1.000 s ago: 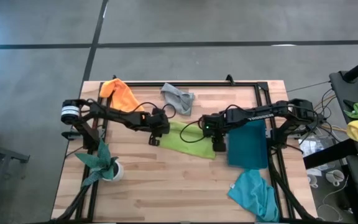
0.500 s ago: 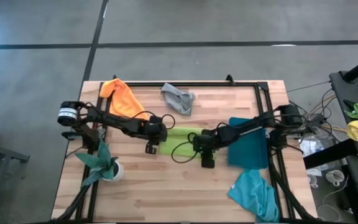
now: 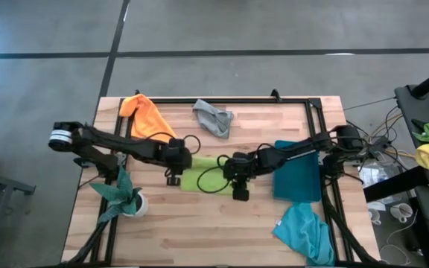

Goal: Roll microfiber towels into tight, uniform cylinder then place into a basket
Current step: Roll the green towel

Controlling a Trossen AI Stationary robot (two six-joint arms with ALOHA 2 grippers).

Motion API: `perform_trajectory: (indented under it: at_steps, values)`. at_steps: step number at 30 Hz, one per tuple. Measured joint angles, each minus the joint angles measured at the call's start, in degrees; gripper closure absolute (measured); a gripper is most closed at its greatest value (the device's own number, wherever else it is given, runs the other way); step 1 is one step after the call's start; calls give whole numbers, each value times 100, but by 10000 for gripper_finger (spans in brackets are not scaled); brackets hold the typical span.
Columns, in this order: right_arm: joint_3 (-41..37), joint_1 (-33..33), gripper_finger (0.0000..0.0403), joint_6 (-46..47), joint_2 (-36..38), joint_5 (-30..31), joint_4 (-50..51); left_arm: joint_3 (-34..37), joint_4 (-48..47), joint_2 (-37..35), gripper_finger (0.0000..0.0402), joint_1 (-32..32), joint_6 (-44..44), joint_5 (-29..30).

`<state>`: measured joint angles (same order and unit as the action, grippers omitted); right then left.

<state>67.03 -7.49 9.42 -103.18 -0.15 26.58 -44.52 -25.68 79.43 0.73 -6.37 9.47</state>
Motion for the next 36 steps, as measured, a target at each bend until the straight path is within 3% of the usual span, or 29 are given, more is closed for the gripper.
perform_trajectory:
  at_steps: [12, 19, 29, 36]
  values:
    - [251, -76, 266, -344, -857, -347, -1124, 572, 1178, 255, 308, 50, -186, 98]
    - [777, -86, 268, -298, -1506, -647, -1143, 836, 1791, 534, 308, 50, -756, 315]
    - [825, -175, 290, -244, -1650, -775, -1119, 801, 1955, 1016, 310, 50, -898, 1212]
    - [792, -205, 314, -191, -1664, -1064, -1051, 802, 1909, 1011, 369, 44, -908, 1325]
